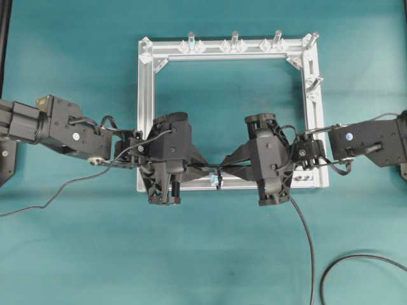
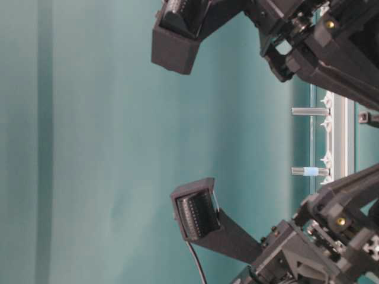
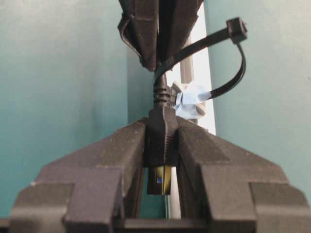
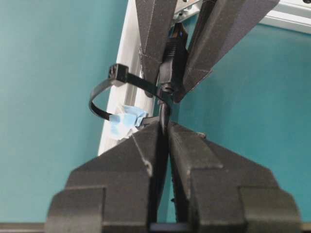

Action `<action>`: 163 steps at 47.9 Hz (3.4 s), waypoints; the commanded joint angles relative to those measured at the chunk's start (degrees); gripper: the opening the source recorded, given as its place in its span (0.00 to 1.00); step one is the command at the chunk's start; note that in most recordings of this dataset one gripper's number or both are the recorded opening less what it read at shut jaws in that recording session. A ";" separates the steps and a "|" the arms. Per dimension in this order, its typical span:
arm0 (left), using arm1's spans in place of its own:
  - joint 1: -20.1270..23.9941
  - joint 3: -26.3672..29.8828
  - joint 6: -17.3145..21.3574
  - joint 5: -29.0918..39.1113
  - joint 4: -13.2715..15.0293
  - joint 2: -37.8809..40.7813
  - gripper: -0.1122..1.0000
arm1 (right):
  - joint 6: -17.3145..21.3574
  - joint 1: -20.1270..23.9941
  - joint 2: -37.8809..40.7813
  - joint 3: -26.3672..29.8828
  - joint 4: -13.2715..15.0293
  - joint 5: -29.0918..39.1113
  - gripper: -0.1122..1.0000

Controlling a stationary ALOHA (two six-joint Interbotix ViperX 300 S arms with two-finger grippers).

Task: Insert the wire through the string loop located in the center.
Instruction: 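Open the right gripper, releasing the cable, and withdraw it right, then pull the plug leftward with the left gripper, drawing cable through loop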

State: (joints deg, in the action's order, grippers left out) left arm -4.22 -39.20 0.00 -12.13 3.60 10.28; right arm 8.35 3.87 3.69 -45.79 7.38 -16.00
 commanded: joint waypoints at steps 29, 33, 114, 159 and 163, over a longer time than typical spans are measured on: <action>-0.26 -0.26 0.18 0.00 -0.18 -3.96 0.25 | 0.35 0.70 -6.15 -1.23 0.09 4.13 0.76; -0.44 -0.35 0.09 0.18 -0.09 -3.96 0.25 | 0.35 0.62 -7.65 -2.20 0.09 5.45 0.76; -1.49 -27.42 -6.68 7.91 0.18 -33.40 0.25 | 0.44 0.62 -14.41 -7.91 -1.58 9.32 0.76; -2.20 -27.07 -6.86 4.57 0.18 -23.20 0.20 | 0.44 0.70 -14.41 -7.91 -1.58 9.23 0.76; -2.20 -27.07 -6.86 4.57 0.18 -23.12 0.20 | 0.44 0.70 -14.41 -7.91 -1.58 9.23 0.76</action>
State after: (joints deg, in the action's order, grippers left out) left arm -6.24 -67.06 -6.42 -7.03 3.69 -12.66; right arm 8.79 4.39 -9.49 -54.14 5.89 -6.42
